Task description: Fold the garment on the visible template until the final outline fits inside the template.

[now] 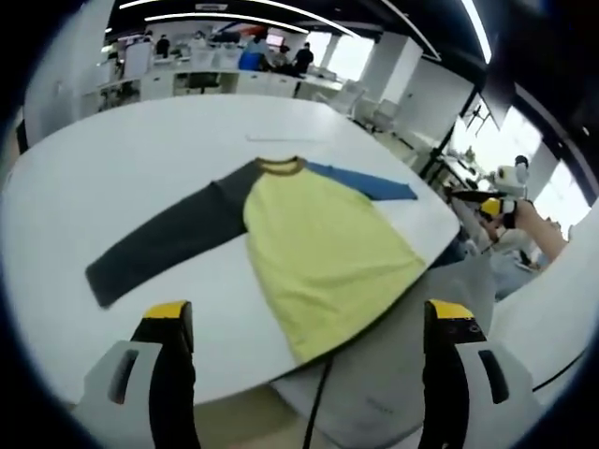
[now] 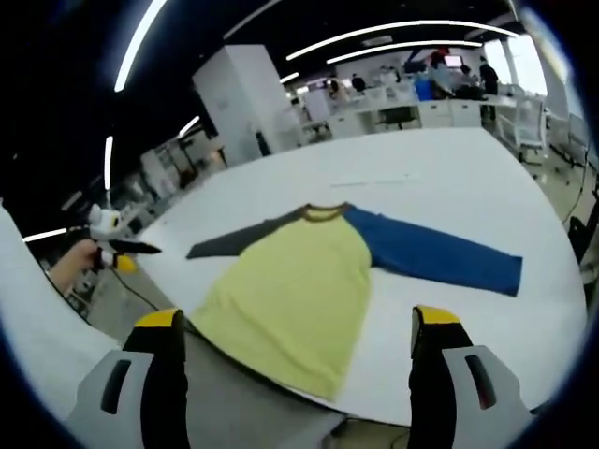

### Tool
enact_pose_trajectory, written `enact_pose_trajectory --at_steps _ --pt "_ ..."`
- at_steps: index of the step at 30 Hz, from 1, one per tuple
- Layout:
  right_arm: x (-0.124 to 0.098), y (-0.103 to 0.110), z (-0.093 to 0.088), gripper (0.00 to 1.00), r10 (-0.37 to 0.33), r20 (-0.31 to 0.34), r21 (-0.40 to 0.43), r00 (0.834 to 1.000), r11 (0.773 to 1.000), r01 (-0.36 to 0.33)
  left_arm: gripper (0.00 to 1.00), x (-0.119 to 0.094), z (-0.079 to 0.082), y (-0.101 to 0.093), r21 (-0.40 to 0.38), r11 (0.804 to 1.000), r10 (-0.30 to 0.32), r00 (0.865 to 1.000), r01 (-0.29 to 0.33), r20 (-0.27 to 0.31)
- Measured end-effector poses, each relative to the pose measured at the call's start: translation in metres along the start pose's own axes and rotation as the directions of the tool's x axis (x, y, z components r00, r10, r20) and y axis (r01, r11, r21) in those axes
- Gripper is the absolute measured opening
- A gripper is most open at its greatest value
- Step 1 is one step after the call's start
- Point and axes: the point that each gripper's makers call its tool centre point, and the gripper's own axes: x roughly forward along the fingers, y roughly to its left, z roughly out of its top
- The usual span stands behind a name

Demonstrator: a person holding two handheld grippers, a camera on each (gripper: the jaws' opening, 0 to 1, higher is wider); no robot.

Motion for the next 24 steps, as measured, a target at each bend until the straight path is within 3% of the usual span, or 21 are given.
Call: enact_pose_trajectory --at_steps 9,24 --pt "0.008 -0.012 -0.006 1.0 0.012 -0.023 0.015 1.0 1.0 -0.012 0.98 0.006 -0.005 0.001 -0.021 1.0 0.012 1.0 -0.013 -0.025" --pt "0.029 -0.037 0.001 1.0 0.026 -0.041 0.047 0.999 0.999 -0.024 0.98 0.019 0.003 0.009 -0.048 0.998 0.027 0.999 -0.029 -0.043"
